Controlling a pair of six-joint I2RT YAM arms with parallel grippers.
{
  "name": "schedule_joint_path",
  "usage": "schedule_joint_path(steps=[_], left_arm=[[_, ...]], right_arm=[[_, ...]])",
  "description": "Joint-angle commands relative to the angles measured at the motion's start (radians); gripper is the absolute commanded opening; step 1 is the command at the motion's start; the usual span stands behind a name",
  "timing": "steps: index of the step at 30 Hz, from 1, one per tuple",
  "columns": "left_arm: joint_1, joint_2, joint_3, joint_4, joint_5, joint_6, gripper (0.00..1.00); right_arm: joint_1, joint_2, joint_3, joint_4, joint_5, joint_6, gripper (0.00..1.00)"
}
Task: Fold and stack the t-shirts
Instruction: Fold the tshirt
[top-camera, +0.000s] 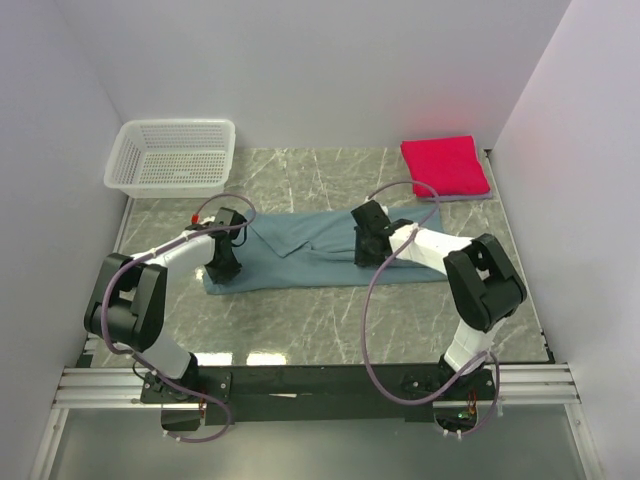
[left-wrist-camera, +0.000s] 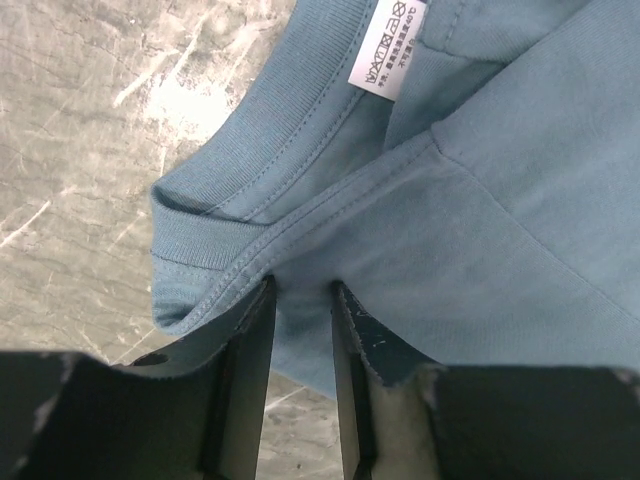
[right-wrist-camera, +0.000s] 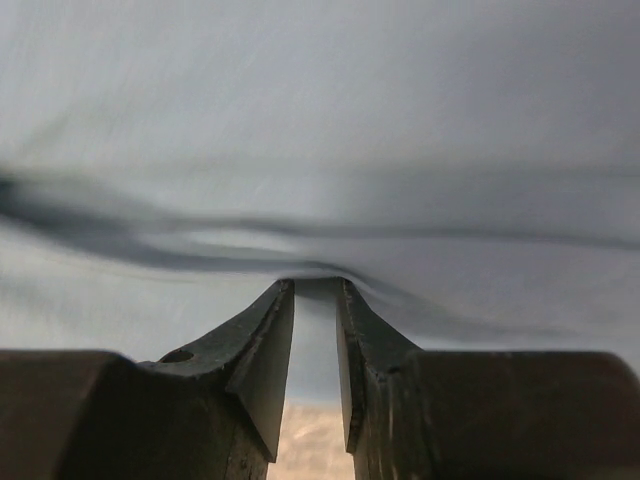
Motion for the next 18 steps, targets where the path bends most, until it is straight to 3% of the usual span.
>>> schedule_joint_path(steps=[1,10,14,18], left_arm=[[0.011,0.012,-0.024,-0.011,-0.037,0.004,0.35],[0.012,-0.017,-0.042,-0.021,-0.048,0.001,0.38],[0.019,-0.054,-0.039,-0.032,-0.043,-0.008,0.42],[0.032,-0.114,-0.024,-0.051,-0.046,-0.022,0.52]], right_arm=[[-0.07,0.028,0.07,0.016,0.102,-0.008,0.32],[-0.346,0.062,0.24,-0.053,0.205,-0.019,0.45],[-0.441,-0.051,0.205,-0.081,0.173,0.001,0.51],[-0.466,-0.16,0.072,-0.07,0.141,0.018,0.57]])
